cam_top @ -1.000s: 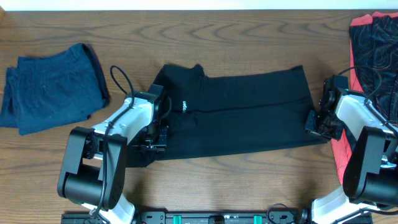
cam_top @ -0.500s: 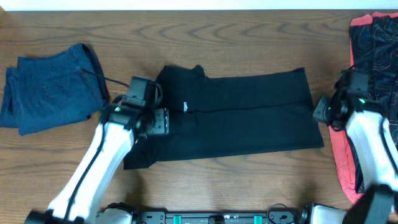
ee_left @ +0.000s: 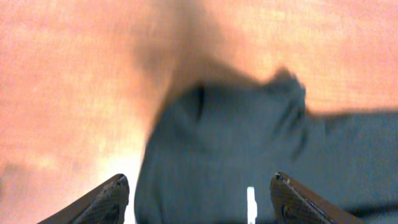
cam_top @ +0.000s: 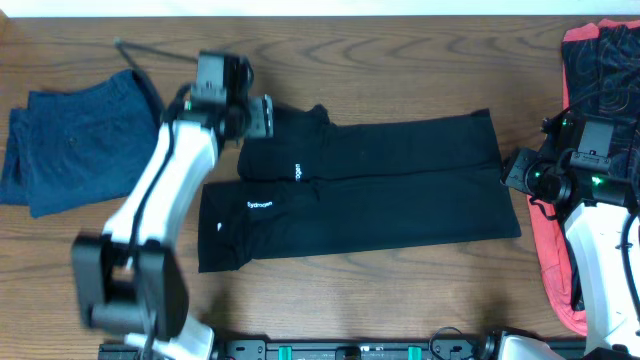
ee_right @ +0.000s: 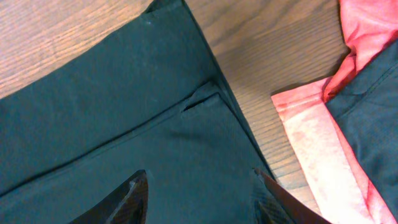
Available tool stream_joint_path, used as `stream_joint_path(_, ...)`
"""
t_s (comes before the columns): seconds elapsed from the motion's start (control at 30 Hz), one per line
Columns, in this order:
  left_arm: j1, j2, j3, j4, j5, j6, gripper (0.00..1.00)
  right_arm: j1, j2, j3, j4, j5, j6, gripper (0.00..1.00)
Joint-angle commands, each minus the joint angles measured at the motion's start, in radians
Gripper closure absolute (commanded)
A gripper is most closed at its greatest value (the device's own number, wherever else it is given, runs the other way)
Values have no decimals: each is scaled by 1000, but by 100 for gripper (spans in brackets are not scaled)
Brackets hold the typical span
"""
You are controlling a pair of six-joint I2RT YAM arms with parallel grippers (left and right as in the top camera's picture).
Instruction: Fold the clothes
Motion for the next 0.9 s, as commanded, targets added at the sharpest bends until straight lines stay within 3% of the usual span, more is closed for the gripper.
stream_joint_path(0.0,23,138,122,-3,76,31,26,-9,-2,2,-5,-10,-16,49)
stream_joint_path(0.3,27,355,211,18,101,26,31,-9,-2,2,-23,-9,-17,49)
stream_joint_path(0.6,27,373,211,128,100,26,34,-9,-2,2,-36,-9,-16,49)
stream_joint_path(0.87,16,377,204,121,101,21,34,-10,-2,1,-38,-6,-16,49)
